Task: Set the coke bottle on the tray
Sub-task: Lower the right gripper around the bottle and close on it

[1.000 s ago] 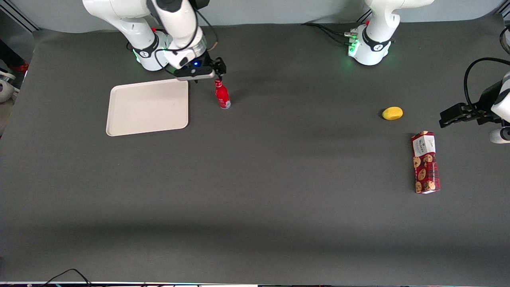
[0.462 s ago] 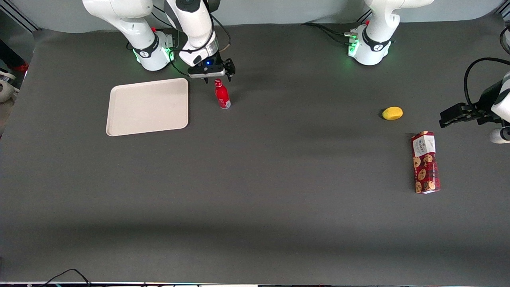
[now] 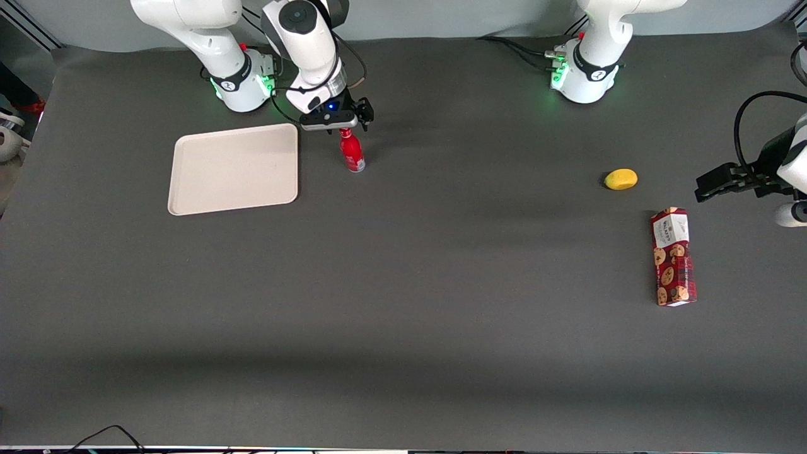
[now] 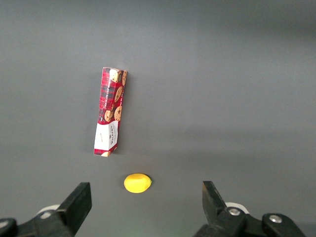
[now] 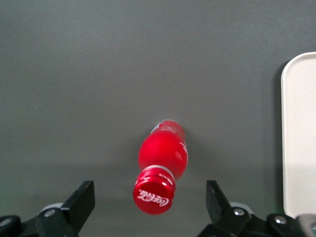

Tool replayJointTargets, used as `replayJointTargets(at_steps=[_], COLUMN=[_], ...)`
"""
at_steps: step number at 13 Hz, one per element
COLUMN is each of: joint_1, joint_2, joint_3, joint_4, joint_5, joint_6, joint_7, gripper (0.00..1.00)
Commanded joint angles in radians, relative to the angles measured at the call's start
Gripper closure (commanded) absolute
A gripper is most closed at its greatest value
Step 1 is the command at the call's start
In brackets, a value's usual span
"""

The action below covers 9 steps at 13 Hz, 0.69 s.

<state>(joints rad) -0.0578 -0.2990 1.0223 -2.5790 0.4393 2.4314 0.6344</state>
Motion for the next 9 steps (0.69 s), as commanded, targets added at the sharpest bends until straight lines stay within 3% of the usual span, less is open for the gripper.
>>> replayJointTargets(at_steps=[1, 6, 9], joint_1=[-0.01, -0.014, -0.019], joint_2=[0.034, 0.04, 0.041], joint_3=[0.01, 0.009, 0.008], joint_4=[0.0, 0.002, 0.002], joint_5=[0.006, -0.019, -0.033], joint_6=[0.02, 0.02, 0.02], joint_7=[0.011, 0.008, 0.007], gripper=[0.02, 0.34, 0.37])
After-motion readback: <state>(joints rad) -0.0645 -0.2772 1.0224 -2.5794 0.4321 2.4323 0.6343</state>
